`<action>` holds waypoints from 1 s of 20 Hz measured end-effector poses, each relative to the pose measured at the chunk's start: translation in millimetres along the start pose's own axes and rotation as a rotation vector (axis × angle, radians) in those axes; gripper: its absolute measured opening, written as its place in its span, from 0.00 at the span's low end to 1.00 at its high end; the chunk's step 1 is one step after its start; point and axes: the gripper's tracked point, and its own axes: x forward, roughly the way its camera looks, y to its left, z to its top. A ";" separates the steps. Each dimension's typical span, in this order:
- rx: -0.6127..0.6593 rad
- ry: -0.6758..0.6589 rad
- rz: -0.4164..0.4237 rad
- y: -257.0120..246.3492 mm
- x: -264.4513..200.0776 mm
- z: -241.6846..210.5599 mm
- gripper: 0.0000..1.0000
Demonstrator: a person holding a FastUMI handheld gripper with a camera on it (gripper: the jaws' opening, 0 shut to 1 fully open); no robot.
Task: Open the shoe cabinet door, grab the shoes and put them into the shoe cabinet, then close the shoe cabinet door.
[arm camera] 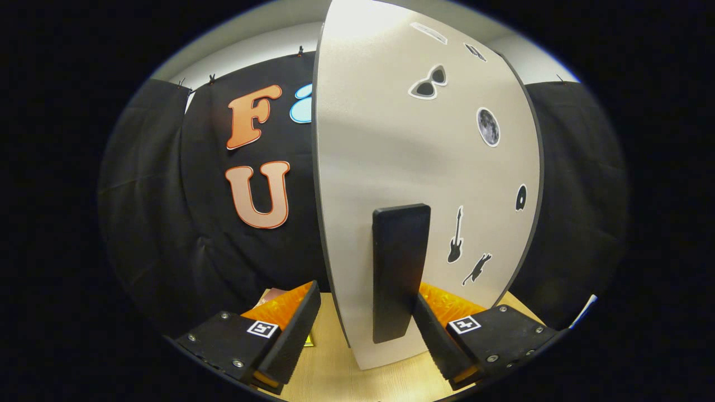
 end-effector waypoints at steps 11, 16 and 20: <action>-0.031 0.016 0.042 7.4 41.9 8.4 0.95; -0.051 0.022 0.061 7.1 36.4 22.9 0.95; -0.061 -0.002 0.047 -3.1 2.8 53.0 0.95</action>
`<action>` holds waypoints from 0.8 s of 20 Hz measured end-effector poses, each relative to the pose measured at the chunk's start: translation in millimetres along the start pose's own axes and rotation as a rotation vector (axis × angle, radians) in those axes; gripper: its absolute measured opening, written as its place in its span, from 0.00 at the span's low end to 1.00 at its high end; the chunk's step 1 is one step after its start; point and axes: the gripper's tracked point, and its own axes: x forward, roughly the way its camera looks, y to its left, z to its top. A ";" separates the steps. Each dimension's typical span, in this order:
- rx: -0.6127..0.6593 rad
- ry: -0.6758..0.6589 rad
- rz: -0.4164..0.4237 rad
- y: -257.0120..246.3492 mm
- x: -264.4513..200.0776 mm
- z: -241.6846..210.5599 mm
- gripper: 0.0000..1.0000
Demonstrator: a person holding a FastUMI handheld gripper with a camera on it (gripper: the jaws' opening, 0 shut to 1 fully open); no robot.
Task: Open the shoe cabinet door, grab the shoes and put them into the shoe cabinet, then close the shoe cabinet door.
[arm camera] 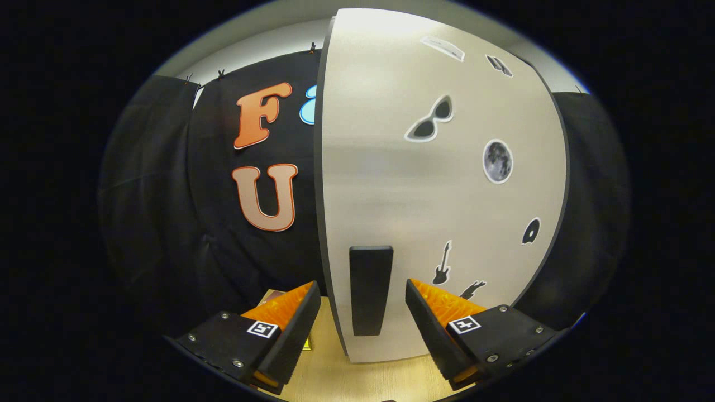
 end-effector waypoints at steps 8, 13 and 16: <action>-0.014 -0.175 -0.103 -49.4 -102.6 99.0 0.95; 0.008 -0.246 -0.204 -77.5 -159.3 123.5 0.95; 0.003 -0.236 -0.226 -77.9 -175.6 115.0 0.95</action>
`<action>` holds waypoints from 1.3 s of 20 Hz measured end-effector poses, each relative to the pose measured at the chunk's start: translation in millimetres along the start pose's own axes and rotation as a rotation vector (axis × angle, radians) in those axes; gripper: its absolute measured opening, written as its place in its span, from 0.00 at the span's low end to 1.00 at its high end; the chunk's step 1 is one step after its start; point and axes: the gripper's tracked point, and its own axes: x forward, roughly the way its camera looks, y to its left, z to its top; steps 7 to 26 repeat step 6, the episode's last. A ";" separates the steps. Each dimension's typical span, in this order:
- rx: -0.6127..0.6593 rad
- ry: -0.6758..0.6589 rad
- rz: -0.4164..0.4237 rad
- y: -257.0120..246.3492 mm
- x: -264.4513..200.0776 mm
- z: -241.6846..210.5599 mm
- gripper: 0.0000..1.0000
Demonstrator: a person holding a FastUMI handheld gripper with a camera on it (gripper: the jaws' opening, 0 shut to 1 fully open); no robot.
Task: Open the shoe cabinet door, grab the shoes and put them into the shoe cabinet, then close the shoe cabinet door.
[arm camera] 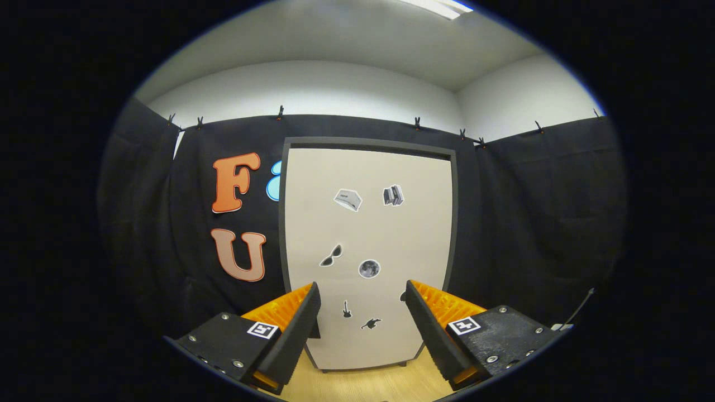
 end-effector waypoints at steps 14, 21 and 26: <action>-0.019 0.046 0.009 11.5 -15.2 -14.8 0.95; -0.019 0.046 0.009 11.5 -15.2 -14.8 0.95; -0.019 0.046 0.009 11.5 -15.2 -14.8 0.95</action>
